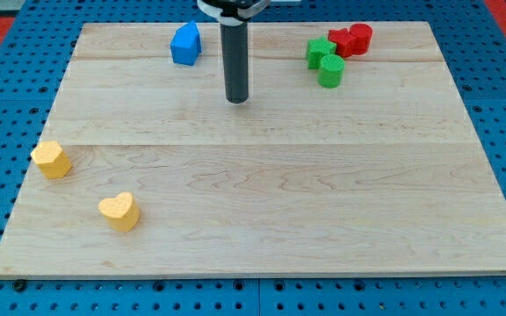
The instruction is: Place the yellow hexagon at the left centre
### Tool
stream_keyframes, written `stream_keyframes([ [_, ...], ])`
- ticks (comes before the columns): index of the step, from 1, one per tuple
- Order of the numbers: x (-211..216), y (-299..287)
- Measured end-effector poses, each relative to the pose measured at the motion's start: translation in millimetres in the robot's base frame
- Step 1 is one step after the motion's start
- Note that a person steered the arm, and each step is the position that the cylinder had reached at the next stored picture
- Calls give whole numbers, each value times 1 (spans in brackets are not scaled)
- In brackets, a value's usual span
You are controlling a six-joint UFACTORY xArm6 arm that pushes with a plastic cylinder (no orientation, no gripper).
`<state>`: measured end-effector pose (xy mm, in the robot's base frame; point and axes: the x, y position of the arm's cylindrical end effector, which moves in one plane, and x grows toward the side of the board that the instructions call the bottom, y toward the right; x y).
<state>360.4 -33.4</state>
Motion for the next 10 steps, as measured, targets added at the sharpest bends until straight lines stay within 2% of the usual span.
stream_keyframes([
  [1,9,-32],
  [2,55,-62],
  [4,125,-163],
  [6,168,-199],
  [7,152,-220],
  [9,85,-208],
  [10,102,-218],
])
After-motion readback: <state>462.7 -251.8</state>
